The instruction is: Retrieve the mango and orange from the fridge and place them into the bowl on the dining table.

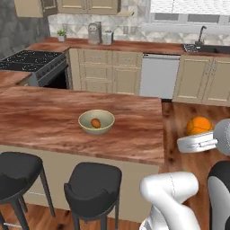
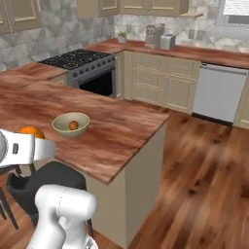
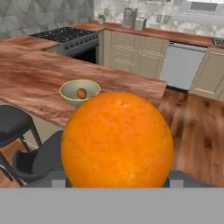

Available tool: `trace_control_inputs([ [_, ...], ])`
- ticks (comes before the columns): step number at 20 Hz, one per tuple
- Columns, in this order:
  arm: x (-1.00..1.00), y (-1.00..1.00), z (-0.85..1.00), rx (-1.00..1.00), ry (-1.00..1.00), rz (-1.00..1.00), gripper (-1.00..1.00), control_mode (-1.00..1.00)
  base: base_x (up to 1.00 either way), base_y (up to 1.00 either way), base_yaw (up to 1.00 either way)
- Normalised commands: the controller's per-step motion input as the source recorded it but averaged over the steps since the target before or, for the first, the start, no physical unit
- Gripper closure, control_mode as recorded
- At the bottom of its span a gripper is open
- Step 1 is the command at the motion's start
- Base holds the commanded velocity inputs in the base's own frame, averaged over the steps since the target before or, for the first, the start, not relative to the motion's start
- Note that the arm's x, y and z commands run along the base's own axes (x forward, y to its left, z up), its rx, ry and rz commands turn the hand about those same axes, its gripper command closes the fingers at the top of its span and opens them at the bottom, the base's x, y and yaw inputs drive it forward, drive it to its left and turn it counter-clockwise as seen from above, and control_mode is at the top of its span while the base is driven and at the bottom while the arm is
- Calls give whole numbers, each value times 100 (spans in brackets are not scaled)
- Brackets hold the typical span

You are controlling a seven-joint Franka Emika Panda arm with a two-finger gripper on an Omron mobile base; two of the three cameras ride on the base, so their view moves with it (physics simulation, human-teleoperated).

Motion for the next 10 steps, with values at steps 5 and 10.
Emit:
trace_control_inputs([
  [5, 0, 0, 0, 0, 0, 0, 100, 100, 0, 28, 50],
  [10, 0, 0, 0, 0, 0, 0, 100, 100, 33, 24, 40],
])
